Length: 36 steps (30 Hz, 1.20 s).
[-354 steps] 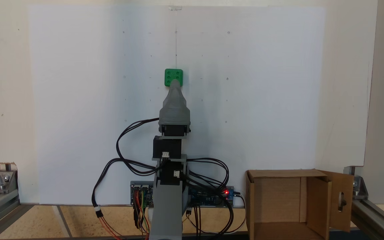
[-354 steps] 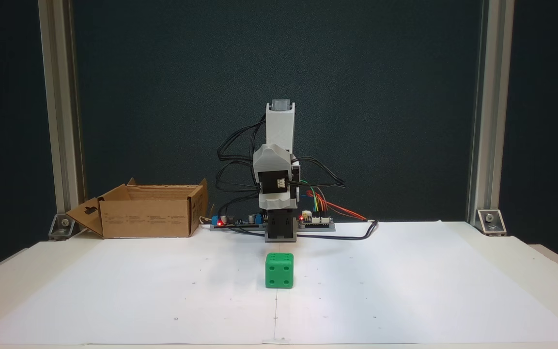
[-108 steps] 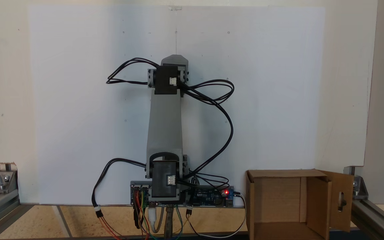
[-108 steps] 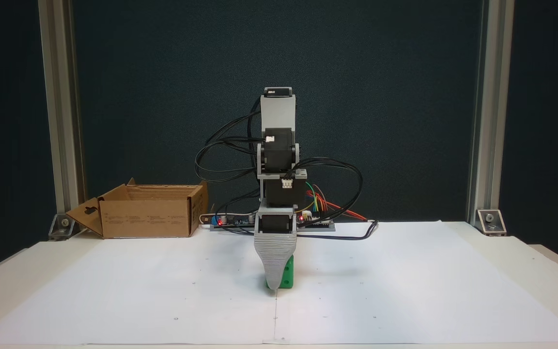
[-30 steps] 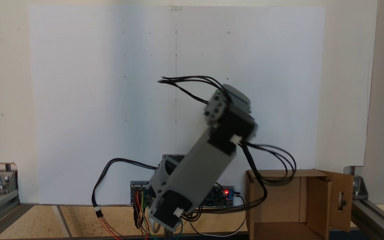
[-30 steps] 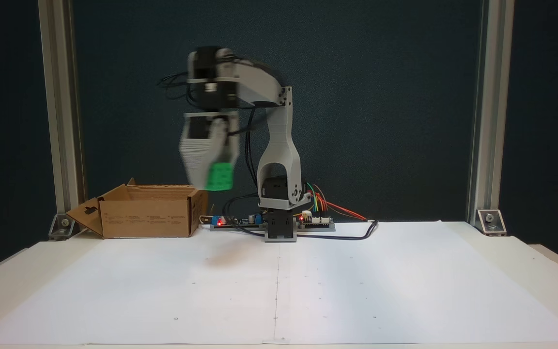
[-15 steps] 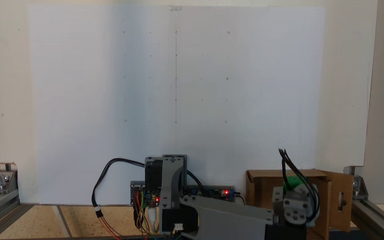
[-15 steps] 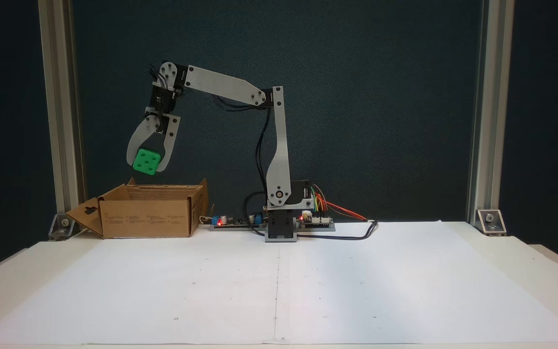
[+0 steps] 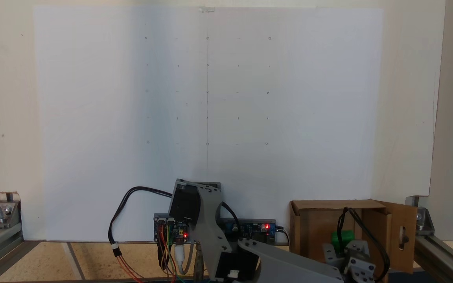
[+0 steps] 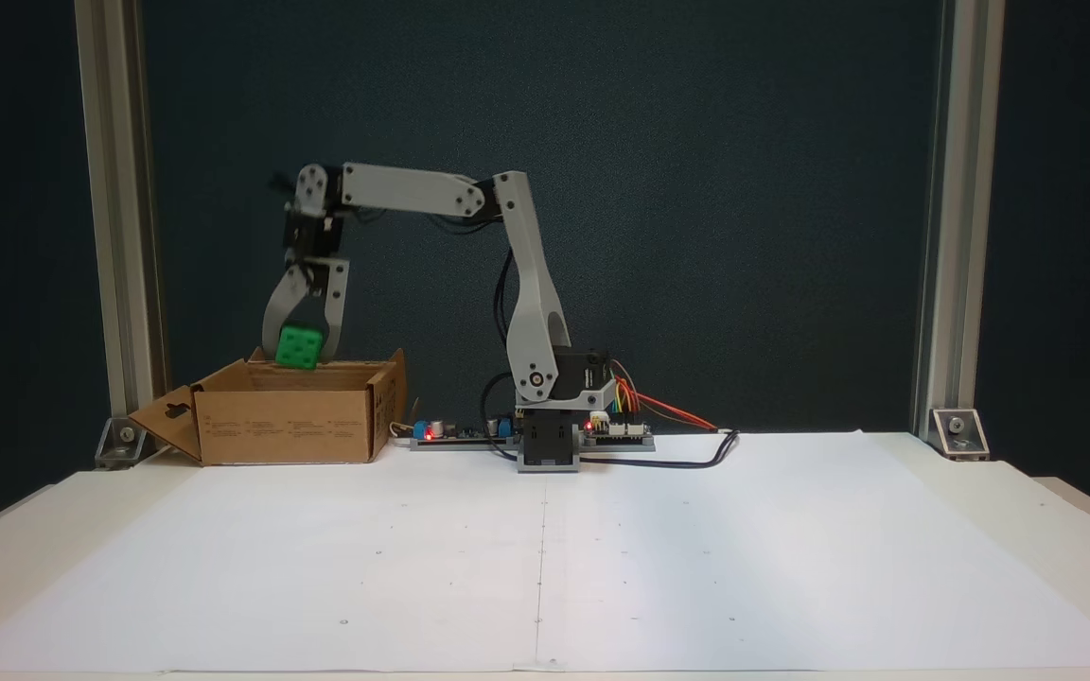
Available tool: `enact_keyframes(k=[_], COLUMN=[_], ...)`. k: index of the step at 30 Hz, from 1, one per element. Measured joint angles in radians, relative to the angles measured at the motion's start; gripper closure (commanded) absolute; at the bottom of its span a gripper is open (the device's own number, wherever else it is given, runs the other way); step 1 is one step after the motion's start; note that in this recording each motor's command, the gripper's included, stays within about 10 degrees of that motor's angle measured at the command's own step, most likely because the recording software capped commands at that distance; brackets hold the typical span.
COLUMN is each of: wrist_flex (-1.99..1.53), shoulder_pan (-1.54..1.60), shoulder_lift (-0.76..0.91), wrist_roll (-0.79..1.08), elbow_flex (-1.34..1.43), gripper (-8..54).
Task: Grasp a green dice and put it in the bin.
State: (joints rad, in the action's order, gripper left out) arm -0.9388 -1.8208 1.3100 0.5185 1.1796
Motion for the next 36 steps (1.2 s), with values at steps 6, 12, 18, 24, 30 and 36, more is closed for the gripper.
enact_keyframes(k=[6, 12, 18, 24, 30, 36], wrist_flex=[0.034, 0.051, 0.051, 0.051, 0.049, 0.051], shoulder_pan=[-0.003, -0.041, -0.011, 0.27, 0.707, 1.138], shoulder_lift=[-0.02, -0.028, 0.011, 0.256, 0.385, 0.488], wrist_roll=[0.003, 0.003, -0.055, -0.318, -0.41, -0.508], elbow_flex=[0.0, 0.0, 0.0, 0.0, -0.003, 0.011], gripper=[28.3, 15.5, 2.4, 1.3, 1.2, 1.1])
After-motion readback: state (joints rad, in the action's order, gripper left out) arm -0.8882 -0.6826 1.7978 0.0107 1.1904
